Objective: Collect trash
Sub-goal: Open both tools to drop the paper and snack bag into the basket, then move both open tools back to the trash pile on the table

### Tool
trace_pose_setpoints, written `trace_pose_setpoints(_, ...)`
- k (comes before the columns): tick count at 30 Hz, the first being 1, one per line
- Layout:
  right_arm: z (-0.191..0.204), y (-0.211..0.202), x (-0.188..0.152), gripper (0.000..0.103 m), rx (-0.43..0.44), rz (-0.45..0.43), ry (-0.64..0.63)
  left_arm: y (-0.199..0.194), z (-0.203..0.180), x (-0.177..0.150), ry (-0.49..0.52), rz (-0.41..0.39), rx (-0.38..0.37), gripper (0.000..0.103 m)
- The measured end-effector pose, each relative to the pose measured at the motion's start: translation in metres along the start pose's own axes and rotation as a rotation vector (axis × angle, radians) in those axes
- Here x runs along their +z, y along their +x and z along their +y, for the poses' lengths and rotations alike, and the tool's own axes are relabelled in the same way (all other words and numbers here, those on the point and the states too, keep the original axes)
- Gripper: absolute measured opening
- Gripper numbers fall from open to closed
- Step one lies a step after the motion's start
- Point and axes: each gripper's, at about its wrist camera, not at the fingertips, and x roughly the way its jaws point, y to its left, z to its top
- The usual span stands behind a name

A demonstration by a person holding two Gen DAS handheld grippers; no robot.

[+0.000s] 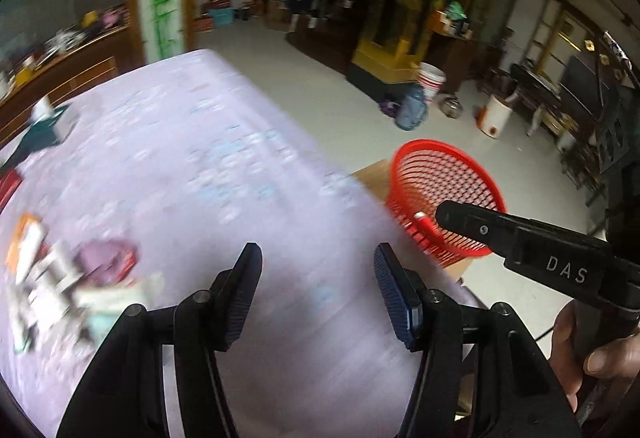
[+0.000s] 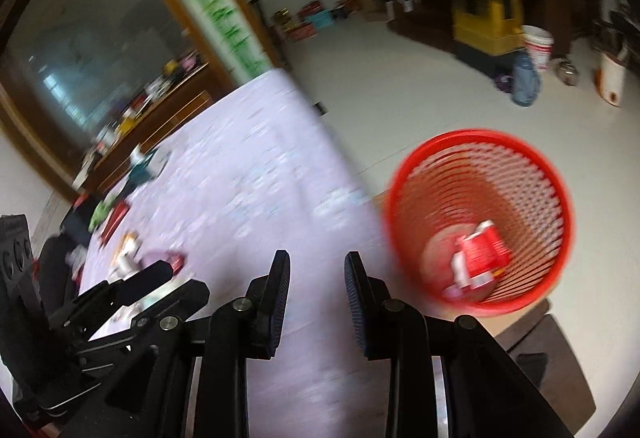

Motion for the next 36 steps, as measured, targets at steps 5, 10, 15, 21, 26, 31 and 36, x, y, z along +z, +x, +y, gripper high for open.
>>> trace_pose_setpoints(5,0.050,0.013,-0.020,0.039,0.053,0.046,-0.065,-0.041,0.055,-0.029,-0.091,-0.017,0.045,0.057)
trace_pose_setpoints(10,0.092,0.021,-0.039,0.040,0.094,0.082,-0.123,-0.079,0.119,-0.056,-0.203,-0.049,0.111,0.057)
trace_pose_setpoints(15,0.123,0.028,-0.052,0.048,0.131,0.115,-0.157,-0.108,0.193,-0.078,-0.306,-0.059,0.220,0.057)
trace_pose_setpoints(21,0.159,0.037,-0.068,0.052,0.170,0.144,-0.205,-0.114,0.283,-0.096,-0.419,-0.030,0.316,0.063)
trace_pose_setpoints(26,0.173,0.042,-0.080,0.052,0.165,0.168,-0.224,-0.086,0.326,-0.101,-0.483,0.022,0.257,0.063)
trace_pose_setpoints(31,0.181,0.042,-0.085,0.052,0.165,0.171,-0.250,-0.045,0.343,-0.094,-0.485,0.079,0.241,0.063)
trace_pose_setpoints(36,0.196,0.046,-0.089,0.052,0.201,0.188,-0.281,-0.022,0.348,-0.095,-0.458,0.083,0.283,0.045)
